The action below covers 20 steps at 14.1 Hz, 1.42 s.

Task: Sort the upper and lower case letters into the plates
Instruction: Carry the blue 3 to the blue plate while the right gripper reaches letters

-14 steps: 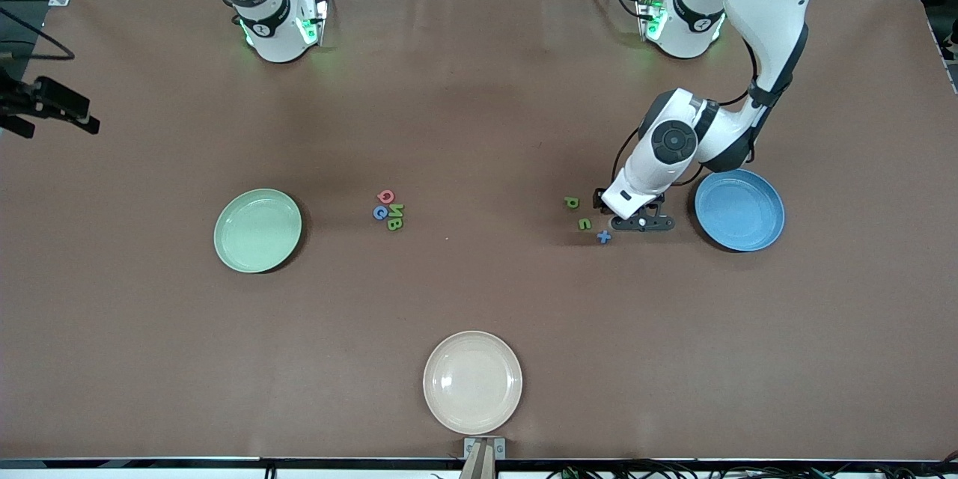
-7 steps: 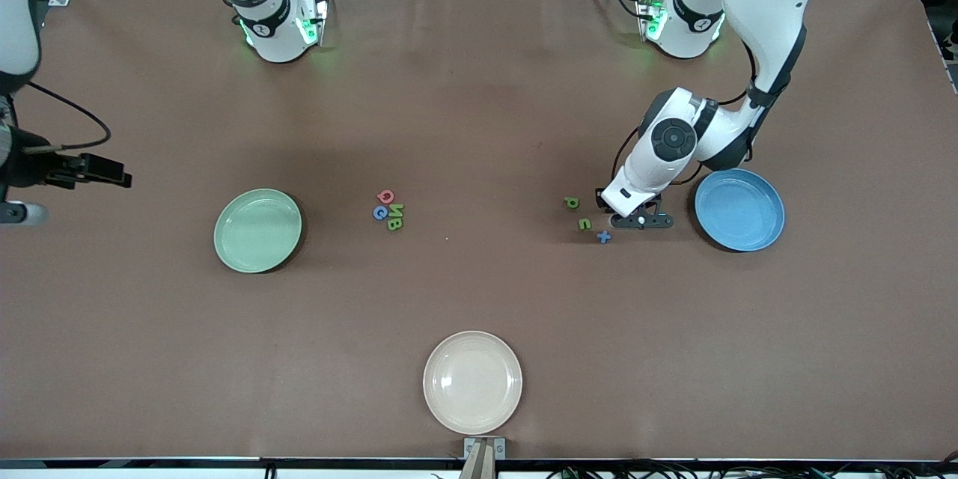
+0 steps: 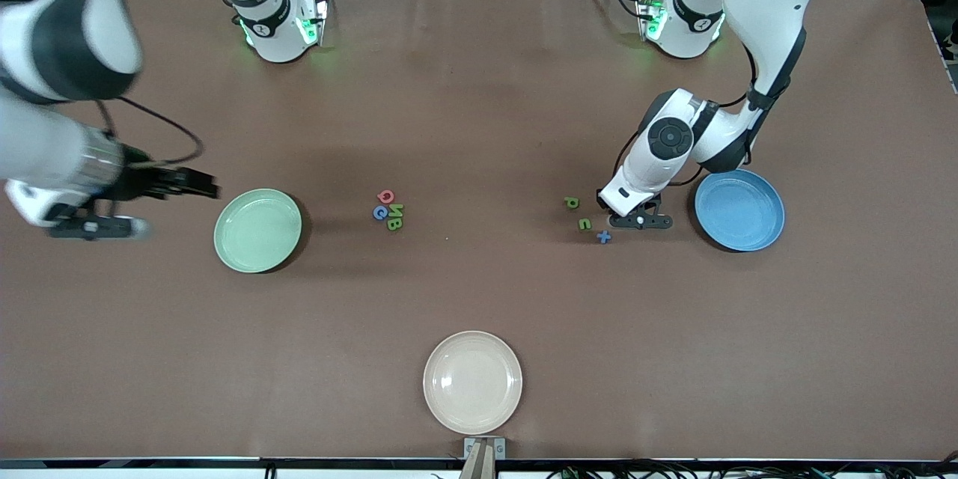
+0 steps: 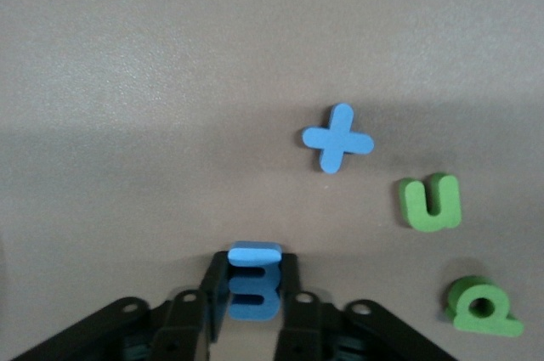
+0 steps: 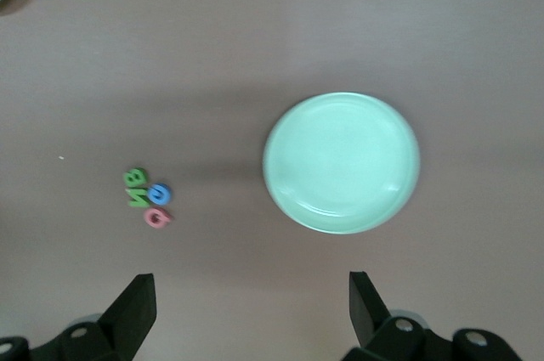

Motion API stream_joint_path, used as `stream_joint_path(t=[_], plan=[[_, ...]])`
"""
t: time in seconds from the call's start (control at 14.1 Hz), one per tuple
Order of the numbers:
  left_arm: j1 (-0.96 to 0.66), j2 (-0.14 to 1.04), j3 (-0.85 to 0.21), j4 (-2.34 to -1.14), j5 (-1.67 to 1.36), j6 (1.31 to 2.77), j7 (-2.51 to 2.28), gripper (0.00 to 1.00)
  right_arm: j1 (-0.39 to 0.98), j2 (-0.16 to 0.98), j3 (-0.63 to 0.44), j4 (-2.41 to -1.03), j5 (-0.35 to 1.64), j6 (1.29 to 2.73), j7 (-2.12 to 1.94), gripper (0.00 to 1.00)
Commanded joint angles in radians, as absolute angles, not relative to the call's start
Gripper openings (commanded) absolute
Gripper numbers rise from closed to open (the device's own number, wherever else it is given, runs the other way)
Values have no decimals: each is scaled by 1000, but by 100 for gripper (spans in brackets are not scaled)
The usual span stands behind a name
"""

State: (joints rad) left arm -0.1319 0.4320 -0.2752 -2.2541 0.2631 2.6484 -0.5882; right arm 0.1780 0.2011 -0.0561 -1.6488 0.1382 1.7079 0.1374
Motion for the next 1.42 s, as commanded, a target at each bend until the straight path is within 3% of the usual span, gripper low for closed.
stream_joint_path(t=[0.0, 0.28, 0.5, 0.71, 1.35], plan=[[-124, 440, -270, -2253, 298, 2663, -681, 15, 317, 259, -64, -1678, 146, 1805, 274, 100], [-101, 381, -272, -2255, 299, 2634, -686, 11, 439, 380, -63, -1683, 147, 1957, 348, 100], [-52, 296, -278, -2253, 299, 2533, -625, 10, 494, 451, -64, -1693, 147, 2054, 354, 100], [27, 221, -281, -2266, 299, 2438, -468, 10, 511, 459, -64, -1810, 147, 2225, 353, 100], [314, 241, -278, -2293, 299, 2441, -51, 10, 577, 569, -64, -1862, 138, 2424, 339, 97]])
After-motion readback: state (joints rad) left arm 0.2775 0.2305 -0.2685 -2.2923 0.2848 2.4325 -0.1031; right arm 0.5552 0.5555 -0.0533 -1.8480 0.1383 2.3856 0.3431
